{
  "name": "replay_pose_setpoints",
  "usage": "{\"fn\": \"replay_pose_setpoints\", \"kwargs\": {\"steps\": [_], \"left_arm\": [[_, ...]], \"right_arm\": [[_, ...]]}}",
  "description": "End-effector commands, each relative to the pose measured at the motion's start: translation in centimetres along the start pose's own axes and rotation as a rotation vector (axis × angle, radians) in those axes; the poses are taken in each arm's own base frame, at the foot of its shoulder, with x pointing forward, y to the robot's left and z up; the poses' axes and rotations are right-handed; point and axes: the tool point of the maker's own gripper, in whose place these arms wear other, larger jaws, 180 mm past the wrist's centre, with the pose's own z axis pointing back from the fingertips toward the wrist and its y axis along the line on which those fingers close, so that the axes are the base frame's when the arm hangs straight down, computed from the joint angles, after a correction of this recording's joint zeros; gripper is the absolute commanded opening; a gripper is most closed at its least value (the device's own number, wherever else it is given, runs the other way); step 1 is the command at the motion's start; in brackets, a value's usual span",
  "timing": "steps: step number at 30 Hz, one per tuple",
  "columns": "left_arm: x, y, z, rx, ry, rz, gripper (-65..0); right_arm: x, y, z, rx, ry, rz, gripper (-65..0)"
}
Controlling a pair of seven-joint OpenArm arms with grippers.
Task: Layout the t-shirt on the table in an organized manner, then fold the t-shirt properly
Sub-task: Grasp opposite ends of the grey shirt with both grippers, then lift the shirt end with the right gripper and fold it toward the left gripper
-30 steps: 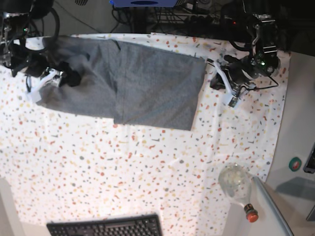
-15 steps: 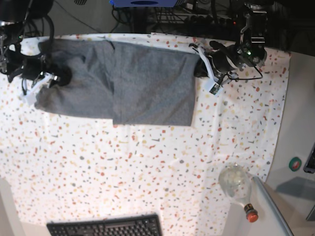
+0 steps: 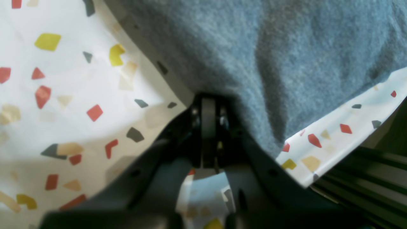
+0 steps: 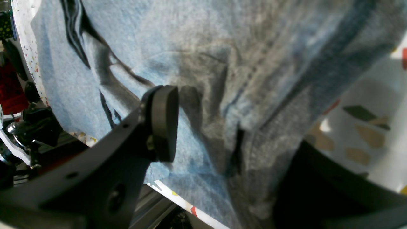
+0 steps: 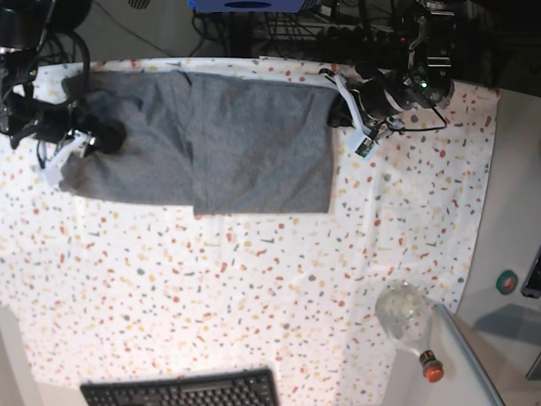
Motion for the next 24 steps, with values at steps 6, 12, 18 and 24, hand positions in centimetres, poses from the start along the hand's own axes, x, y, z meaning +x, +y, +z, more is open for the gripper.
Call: {"fn": "replay_pose_setpoints", "kwargs": {"steps": [6, 12, 18, 24], "left_arm": [[-0.6, -0.6, -0.2, -0.009, 0.033, -0.011, -65.0], [-0.5, 0.0, 0.0, 0.002, 0.031, -0.012, -65.0], [-0.3, 0.5, 0.2, 0.011, 0.033, -0.023, -65.0], [0.3, 0.8, 0.1, 0.015, 0.021, -0.029, -65.0]], "right_arm": [[1.7, -0.4, 0.5, -0.024, -0.036, 0.022, -58.4], [2.4, 0.0, 0.6, -0.021, -0.047, 0.03, -65.0], [2.9, 2.5, 1.7, -0.008, -0.02, 0.137, -65.0], [2.3, 7.2, 2.4, 0.023, -0.01, 0.177, -65.0]]}}
